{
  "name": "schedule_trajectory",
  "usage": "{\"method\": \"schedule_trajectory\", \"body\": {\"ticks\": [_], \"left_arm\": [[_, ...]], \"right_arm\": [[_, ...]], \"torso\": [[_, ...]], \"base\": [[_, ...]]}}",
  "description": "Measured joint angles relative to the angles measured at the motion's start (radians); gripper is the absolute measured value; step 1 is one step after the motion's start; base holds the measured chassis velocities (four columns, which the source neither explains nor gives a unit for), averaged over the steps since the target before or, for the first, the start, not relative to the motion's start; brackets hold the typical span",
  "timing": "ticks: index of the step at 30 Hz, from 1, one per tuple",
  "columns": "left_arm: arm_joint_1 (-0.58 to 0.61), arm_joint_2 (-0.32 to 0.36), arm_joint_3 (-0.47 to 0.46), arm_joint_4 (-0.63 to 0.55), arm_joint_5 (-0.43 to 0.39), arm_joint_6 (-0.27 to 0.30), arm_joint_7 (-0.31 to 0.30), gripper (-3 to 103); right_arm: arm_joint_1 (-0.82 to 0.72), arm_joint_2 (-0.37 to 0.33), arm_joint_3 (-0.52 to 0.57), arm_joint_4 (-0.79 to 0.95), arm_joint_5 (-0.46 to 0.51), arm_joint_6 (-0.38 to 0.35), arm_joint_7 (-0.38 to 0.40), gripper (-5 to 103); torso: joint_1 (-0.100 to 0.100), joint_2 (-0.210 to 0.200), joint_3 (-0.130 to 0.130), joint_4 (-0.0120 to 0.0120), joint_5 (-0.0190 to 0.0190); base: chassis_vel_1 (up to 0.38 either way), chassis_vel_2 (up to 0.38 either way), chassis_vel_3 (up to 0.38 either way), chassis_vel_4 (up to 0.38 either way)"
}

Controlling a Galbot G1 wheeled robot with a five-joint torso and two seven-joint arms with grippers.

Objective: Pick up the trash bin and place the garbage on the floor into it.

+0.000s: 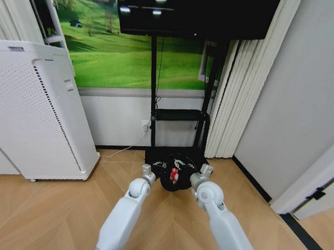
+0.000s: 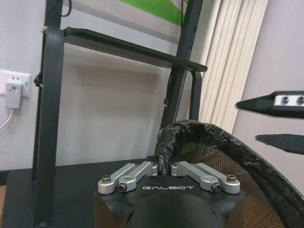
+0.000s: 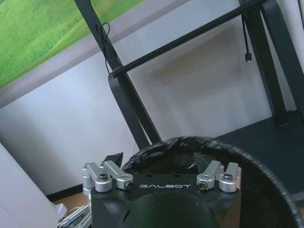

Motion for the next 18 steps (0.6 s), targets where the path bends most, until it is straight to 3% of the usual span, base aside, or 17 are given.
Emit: {"method": "schedule_trajectory", "body": {"ticks": [3,8,11,12,14,18], "left_arm": [[0.008,0.017,-0.017,-0.024,-0.010,0.003,-0.007,7],[0.017,0.034,-0.036,-0.042,-0.020,0.006,-0.009,7],[0.040,0.093,-0.063,-0.074,-0.030,0.006,-0.010,7],[0.040,0.093,-0.063,-0.074,-0.030,0.006,-0.010,7],[0.058,0.142,-0.067,-0.109,-0.047,0.010,-0.016,7],[0.069,0.181,-0.074,-0.135,-0.051,0.011,-0.024,7]], "right_arm": [[-0.015,-0.004,0.069,0.029,-0.041,0.024,0.018,98],[-0.048,-0.013,0.132,0.039,-0.116,0.034,0.015,100],[-0.122,-0.021,0.193,-0.032,-0.341,0.075,0.003,100],[-0.122,-0.021,0.193,-0.032,-0.341,0.075,0.003,100],[-0.192,-0.008,0.205,-0.082,-0.466,0.112,-0.019,100],[-0.259,0.012,0.212,-0.130,-0.570,0.140,-0.053,100]], "torso": [[0.000,0.000,0.000,-0.0001,-0.0001],[0.000,0.000,0.000,-0.0003,-0.0002],[0.000,0.000,0.000,0.0000,0.0000],[0.000,0.000,0.000,0.0000,0.0000],[0.000,0.000,0.000,0.0001,0.0000],[0.000,0.000,0.000,-0.0003,-0.0001]], "base": [[0.000,0.000,0.000,0.000],[0.000,0.000,0.000,0.000],[0.000,0.000,0.000,0.000],[0.000,0.000,0.000,0.000],[0.000,0.000,0.000,0.000],[0.000,0.000,0.000,0.000]]}}
